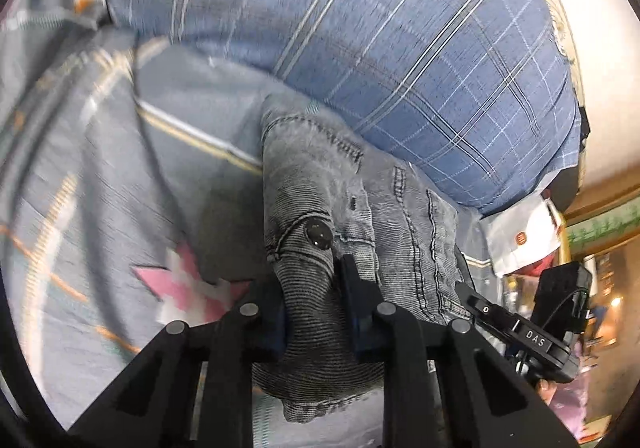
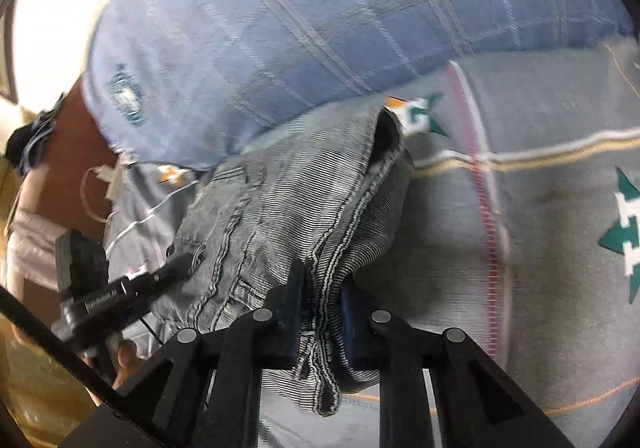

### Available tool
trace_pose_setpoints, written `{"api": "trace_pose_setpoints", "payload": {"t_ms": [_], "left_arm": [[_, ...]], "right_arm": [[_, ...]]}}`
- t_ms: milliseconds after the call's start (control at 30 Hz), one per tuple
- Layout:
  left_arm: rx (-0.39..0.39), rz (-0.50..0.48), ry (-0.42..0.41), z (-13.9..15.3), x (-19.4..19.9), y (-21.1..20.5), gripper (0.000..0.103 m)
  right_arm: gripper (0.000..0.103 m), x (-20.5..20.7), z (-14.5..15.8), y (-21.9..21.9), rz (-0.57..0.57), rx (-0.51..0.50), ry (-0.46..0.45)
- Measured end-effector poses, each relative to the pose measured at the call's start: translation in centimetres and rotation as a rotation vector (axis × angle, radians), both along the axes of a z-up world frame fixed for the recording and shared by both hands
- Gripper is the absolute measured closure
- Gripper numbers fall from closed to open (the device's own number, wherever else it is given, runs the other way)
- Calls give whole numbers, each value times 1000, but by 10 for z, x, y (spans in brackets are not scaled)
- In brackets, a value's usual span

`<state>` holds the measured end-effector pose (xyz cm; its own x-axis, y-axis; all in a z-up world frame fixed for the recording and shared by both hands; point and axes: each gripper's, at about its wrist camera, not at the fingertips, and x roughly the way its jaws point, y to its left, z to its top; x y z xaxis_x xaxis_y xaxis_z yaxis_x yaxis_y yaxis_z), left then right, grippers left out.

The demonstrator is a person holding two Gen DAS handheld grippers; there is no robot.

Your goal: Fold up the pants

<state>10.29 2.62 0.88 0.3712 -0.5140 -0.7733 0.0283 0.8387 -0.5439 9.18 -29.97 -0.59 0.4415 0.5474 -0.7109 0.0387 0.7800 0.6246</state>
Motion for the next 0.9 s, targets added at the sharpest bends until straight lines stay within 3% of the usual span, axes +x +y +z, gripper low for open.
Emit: {"api": "trace_pose_setpoints", "payload": {"t_ms": [133, 200, 267, 300, 367, 400, 433, 500, 667, 800, 867, 900], "left_arm": [[131, -7, -40, 10, -9, 5, 81], [228, -15, -12, -9, -20, 8, 78], [313, -31, 68, -37, -23, 7, 69], [343, -24, 88, -48, -24, 7, 64], [365, -6, 67, -41, -21, 12, 61], [339, -12, 42, -30, -19, 13, 61], [319, -8, 21, -24, -19, 16, 59], [334, 35, -66, -9, -21, 21, 33], [514, 124, -222, 1, -27, 20, 29], [482, 177, -257, -6, -23, 27, 29], [462, 174, -214, -12, -12, 24, 29], [416, 148, -182, -17, -3, 24, 30]], "right_arm": [[86, 6, -7, 19, 46, 12, -3], [83, 10, -24, 36, 91, -23, 66], [72, 13, -49, 49, 157, -90, 180], [61, 14, -57, 51, 156, -107, 217], [58, 16, -57, 46, 142, -77, 215], [52, 16, -52, 44, 138, -77, 197], [39, 15, -44, 41, 126, -81, 168], [30, 12, -31, 34, 98, -87, 111], [30, 15, -24, 30, 49, -43, 67], [30, 18, -25, 27, -3, -23, 45], [30, 18, -23, 24, -21, -20, 37], [30, 20, -20, 22, -30, -5, 23]]}}
